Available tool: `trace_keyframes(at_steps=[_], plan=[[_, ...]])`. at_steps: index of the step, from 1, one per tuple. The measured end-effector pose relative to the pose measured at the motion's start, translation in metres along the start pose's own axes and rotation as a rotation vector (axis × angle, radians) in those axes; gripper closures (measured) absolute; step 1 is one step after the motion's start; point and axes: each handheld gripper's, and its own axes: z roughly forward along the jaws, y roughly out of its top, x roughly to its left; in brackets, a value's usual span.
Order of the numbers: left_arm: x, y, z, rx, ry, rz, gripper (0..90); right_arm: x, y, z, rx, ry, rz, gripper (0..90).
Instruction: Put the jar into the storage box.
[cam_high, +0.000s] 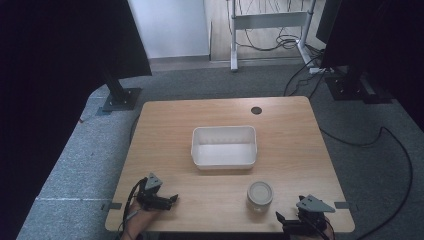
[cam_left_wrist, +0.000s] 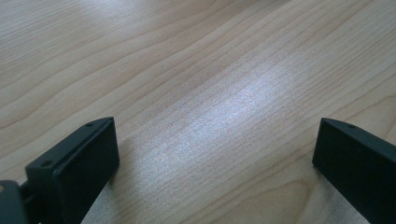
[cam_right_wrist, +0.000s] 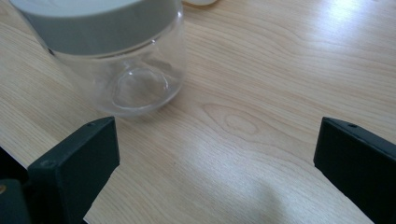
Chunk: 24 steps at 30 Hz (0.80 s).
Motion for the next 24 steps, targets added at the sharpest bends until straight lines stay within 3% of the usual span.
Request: trace_keyframes(at_steps=[24], plan=[[0.0,0.0,0.0,0.0,0.0,0.0,0.1,0.014,0.012,0.011,-0.03,0.064,-0.028,0.0]])
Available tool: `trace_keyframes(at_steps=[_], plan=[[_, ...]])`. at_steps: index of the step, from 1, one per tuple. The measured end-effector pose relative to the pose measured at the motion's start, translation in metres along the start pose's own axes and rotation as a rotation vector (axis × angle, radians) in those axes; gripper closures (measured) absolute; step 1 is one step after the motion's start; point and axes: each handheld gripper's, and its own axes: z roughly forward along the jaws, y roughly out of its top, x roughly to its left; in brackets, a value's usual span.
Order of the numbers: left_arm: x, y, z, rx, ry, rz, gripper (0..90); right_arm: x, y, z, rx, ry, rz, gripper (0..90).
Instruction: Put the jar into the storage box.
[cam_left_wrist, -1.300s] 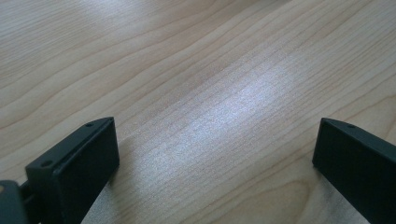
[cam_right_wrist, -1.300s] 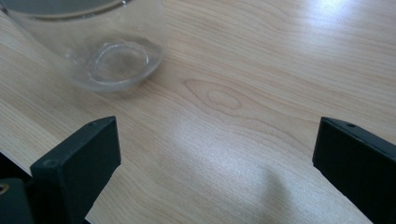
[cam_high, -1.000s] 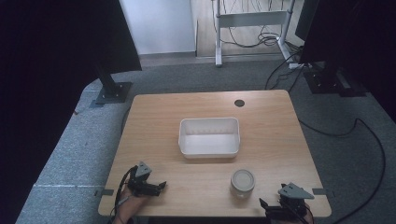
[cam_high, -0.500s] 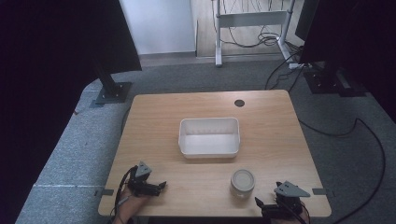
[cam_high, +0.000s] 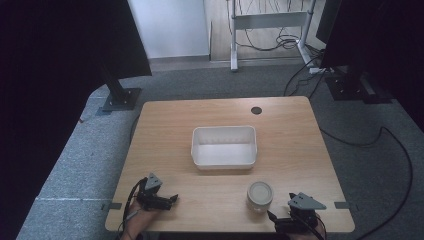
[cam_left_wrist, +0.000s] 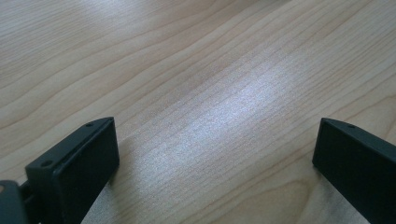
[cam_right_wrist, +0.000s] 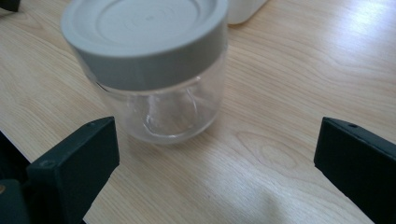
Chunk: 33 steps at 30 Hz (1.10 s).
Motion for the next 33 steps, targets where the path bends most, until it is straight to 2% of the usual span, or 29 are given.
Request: trace_keyframes(at_steps=[21,33], plan=[[0.0,0.0,0.0,0.0,0.0,0.0,0.2,0.014,0.017,0.017,0.002,0.023,-0.065,0.0],[0.0,0.0,0.0,0.0,0.0,0.0,0.2,0.021,0.024,0.03,0.018,0.036,-0.079,0.0]])
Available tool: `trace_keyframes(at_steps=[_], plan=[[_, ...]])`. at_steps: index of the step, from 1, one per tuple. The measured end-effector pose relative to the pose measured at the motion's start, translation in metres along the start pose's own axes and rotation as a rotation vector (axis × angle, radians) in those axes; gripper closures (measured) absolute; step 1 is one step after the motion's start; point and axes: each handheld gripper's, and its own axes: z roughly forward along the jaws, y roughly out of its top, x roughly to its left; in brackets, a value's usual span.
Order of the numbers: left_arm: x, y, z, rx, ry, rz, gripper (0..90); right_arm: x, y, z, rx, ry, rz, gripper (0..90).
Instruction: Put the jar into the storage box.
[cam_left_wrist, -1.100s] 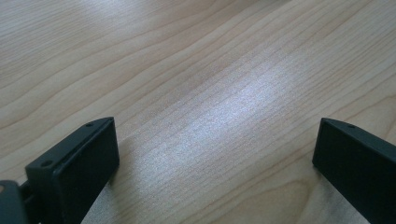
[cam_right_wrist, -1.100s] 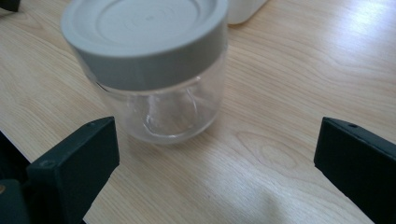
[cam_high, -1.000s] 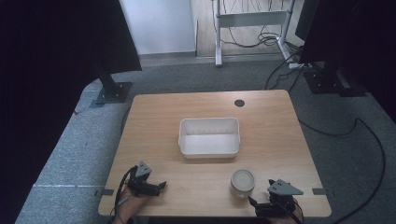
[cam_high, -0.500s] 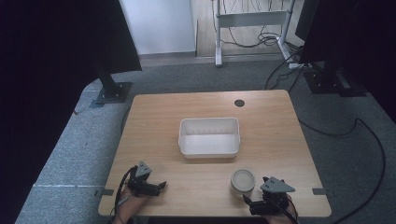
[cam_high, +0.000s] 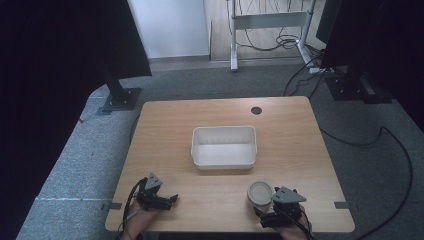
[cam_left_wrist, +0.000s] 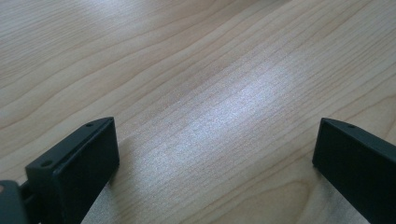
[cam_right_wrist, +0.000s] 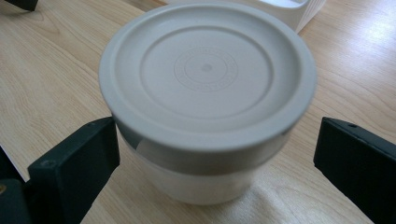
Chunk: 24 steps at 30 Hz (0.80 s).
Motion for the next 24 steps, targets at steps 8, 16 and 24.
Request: trace_keyframes(at_steps=[8,16,24], plan=[[0.0,0.0,0.0,0.0,0.0,0.0,0.2,0.001,0.003,0.008,0.007,0.005,-0.001,0.4],[0.0,0.0,0.0,0.0,0.0,0.0,0.2,0.003,0.007,0.017,0.021,0.012,0.0,1.3],[0.0,0.0,0.0,0.0,0.0,0.0,0.2,0.006,0.01,0.026,0.035,-0.003,-0.01,8.8]])
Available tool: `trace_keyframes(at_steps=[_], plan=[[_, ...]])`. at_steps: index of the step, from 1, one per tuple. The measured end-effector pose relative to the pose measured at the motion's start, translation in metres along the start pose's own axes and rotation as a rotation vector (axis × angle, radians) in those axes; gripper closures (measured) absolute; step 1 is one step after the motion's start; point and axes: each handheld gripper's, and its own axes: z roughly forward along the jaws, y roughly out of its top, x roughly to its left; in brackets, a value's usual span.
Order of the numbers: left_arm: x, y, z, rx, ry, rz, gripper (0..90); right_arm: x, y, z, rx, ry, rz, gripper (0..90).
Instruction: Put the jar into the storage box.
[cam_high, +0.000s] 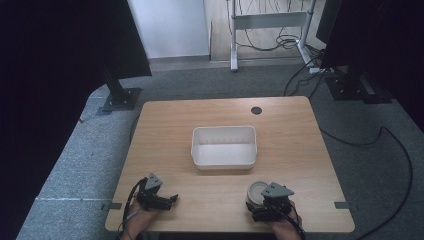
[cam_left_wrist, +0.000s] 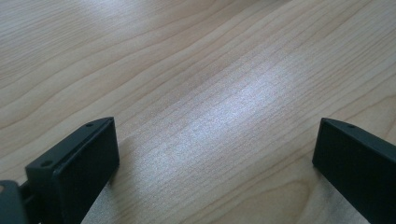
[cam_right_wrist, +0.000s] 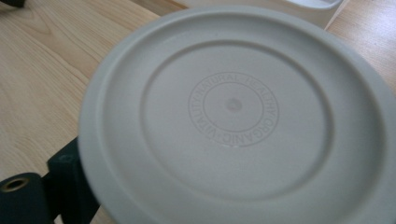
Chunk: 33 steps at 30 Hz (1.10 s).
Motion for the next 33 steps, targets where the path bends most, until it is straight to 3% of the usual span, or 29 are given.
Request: trace_keyframes(at_steps=[9,33], plan=[[0.0,0.0,0.0,0.0,0.0,0.0,0.2,0.0,0.001,-0.001,0.006,-0.005,0.033,9.2],[0.0,0.0,0.0,0.0,0.0,0.0,0.2,-0.003,0.024,0.0,0.002,-0.016,0.015,9.2]])
